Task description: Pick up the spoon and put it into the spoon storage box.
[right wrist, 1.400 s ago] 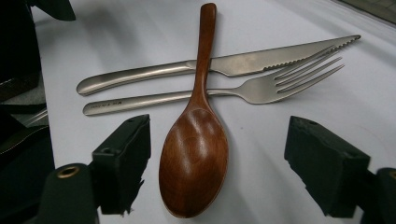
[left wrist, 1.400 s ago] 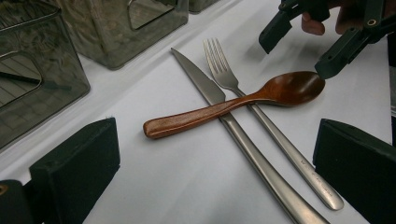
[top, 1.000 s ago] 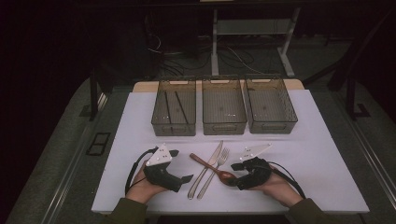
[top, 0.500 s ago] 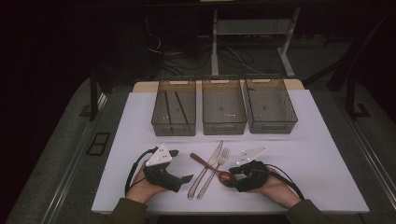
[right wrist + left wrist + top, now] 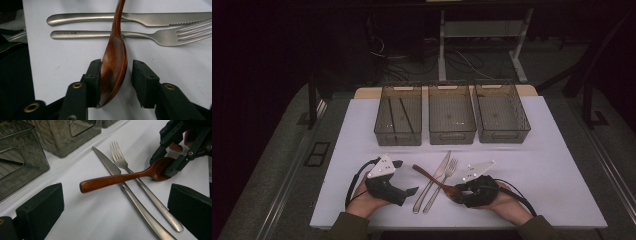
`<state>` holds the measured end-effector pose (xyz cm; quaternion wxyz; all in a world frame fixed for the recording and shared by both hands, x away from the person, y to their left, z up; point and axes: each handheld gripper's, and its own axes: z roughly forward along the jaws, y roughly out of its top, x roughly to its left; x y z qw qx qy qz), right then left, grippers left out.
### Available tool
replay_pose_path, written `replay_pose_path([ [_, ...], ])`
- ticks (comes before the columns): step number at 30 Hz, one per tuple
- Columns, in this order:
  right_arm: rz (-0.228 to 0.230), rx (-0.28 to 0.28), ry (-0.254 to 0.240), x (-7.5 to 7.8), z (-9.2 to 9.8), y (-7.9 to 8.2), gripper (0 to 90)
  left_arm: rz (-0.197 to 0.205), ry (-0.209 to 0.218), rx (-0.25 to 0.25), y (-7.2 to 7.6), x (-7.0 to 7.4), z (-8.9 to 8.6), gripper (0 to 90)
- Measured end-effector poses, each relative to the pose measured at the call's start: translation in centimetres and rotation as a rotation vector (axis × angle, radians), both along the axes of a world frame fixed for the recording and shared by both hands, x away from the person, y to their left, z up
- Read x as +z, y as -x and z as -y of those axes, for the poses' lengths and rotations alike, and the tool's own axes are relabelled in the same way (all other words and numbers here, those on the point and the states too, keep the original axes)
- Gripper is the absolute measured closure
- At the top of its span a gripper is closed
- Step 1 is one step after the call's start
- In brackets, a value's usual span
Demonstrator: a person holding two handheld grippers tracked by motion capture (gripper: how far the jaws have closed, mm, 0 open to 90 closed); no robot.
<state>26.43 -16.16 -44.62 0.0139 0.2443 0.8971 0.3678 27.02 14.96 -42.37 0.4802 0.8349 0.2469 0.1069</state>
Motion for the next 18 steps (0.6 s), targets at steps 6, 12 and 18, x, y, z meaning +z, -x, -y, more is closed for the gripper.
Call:
replay_pose_path([
  [6,-0.002,0.007,0.004,-0.03,-0.16,0.30,70.5,0.004,0.003,0.004,-0.01,0.01,-0.13,0.1],
  [12,0.011,-0.010,0.014,-0.06,-0.11,0.24,79.4,0.005,0.005,0.008,0.01,0.04,-0.17,0.1],
  [18,0.012,-0.014,0.013,-0.06,-0.09,0.22,80.3,0.005,0.004,0.007,-0.03,0.04,-0.22,0.1],
])
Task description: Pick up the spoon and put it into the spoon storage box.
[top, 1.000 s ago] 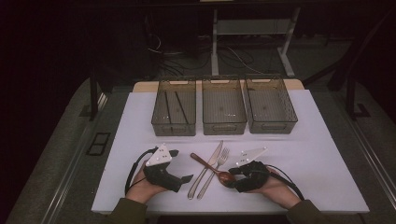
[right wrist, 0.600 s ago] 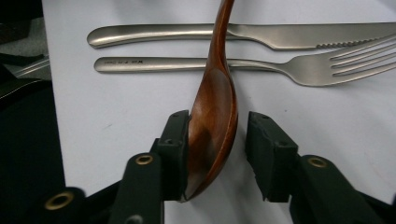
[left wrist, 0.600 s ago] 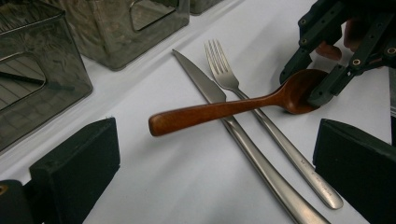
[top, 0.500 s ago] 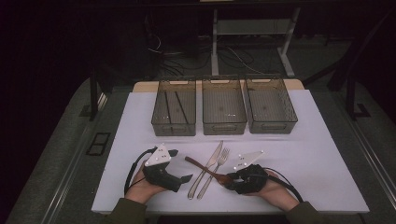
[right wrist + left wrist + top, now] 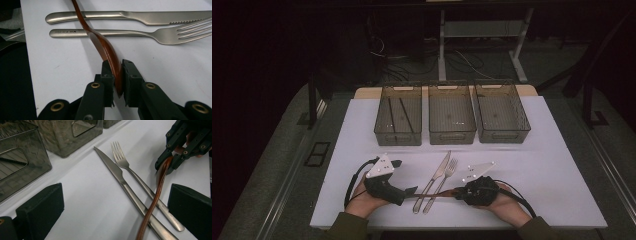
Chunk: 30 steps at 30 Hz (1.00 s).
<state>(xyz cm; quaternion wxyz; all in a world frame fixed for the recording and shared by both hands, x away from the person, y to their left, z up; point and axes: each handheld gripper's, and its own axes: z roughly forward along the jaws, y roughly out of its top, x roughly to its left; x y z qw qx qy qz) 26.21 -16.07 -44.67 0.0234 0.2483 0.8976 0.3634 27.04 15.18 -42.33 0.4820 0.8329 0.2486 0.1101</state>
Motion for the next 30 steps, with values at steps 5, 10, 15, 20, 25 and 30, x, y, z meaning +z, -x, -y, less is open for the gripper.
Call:
replay_pose_path([
  [5,-0.013,-0.004,-0.005,0.0,0.1,0.0,81.0,0.001,-0.002,0.000,0.0,0.0,-0.1,0.1],
  [10,-0.014,-0.011,-0.009,0.2,0.3,-0.2,81.1,0.003,0.001,0.005,0.0,0.0,-0.3,0.1],
  [15,-0.008,-0.028,-0.023,0.5,0.8,-0.4,81.1,0.001,0.001,0.004,0.0,0.0,-0.4,0.1],
  [20,-0.004,-0.060,-0.038,1.0,1.5,-0.7,81.1,-0.007,-0.002,-0.002,-0.1,-0.1,-0.5,0.1],
  [25,0.004,-0.088,-0.048,1.4,2.2,-1.0,81.1,-0.014,-0.001,-0.005,-0.2,-0.3,-0.6,0.1],
  [30,0.007,-0.123,-0.055,1.7,2.9,-1.2,81.1,-0.014,0.000,-0.010,-0.3,-0.5,-0.7,0.1],
])
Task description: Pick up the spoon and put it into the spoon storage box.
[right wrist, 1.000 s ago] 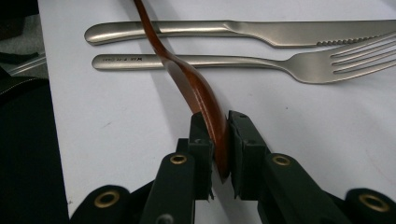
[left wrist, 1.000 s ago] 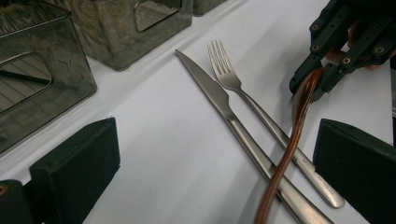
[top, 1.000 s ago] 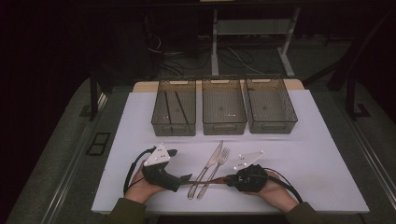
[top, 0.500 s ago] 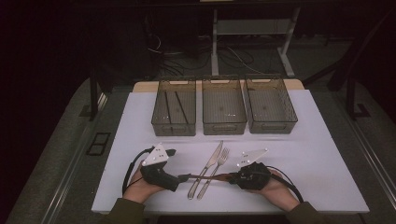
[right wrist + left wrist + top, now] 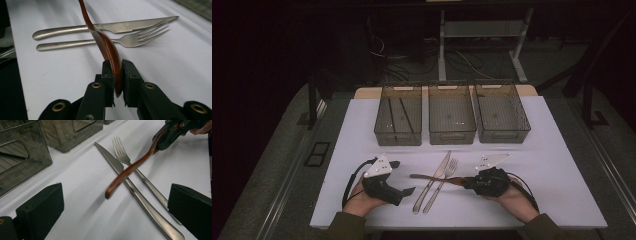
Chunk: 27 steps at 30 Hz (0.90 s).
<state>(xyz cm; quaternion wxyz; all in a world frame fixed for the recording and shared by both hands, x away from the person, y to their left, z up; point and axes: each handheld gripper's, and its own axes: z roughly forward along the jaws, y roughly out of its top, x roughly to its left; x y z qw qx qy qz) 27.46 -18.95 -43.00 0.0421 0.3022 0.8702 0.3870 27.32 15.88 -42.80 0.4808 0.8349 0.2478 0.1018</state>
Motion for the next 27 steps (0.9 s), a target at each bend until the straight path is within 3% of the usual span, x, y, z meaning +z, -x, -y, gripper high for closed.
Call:
replay_pose_path([
  [27,0.034,-0.178,-0.057,2.1,4.0,-1.9,81.1,0.007,-0.022,0.052,-0.1,-0.5,0.2,1.8],
])
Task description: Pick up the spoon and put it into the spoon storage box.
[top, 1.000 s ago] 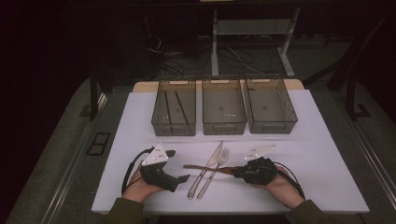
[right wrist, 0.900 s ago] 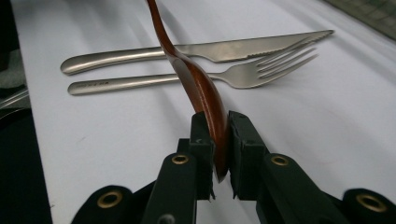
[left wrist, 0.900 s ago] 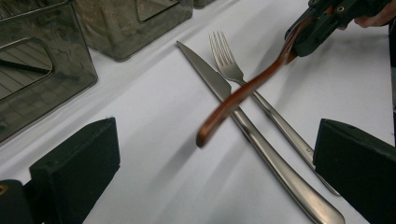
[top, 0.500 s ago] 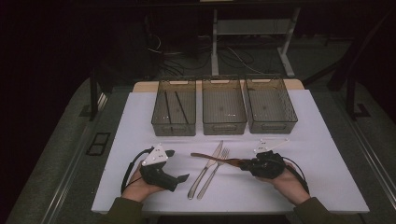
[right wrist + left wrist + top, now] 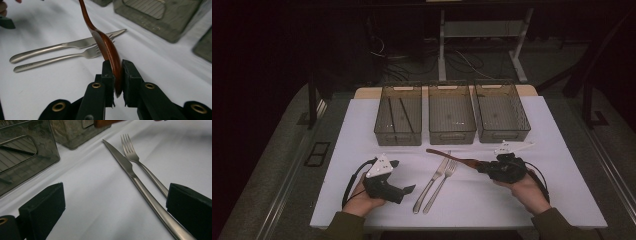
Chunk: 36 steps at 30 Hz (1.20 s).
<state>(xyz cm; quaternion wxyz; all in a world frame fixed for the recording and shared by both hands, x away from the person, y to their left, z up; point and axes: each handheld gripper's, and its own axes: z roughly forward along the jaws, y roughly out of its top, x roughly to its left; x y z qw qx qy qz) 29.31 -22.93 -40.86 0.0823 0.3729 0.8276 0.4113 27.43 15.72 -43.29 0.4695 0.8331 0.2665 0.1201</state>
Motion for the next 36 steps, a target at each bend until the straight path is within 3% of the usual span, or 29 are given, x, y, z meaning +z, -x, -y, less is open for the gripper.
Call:
replay_pose_path([
  [20,0.051,-0.120,-0.028,2.2,1.6,-2.1,81.1,0.002,-0.013,-0.020,0.1,-0.1,0.3,1.3],
  [30,0.077,-0.196,-0.030,3.1,1.3,-4.5,81.0,0.002,-0.010,-0.025,0.1,-0.1,0.4,1.3],
  [36,0.074,-0.252,-0.005,3.2,0.7,-6.0,81.0,0.006,-0.006,-0.024,0.2,0.0,0.4,1.3],
])
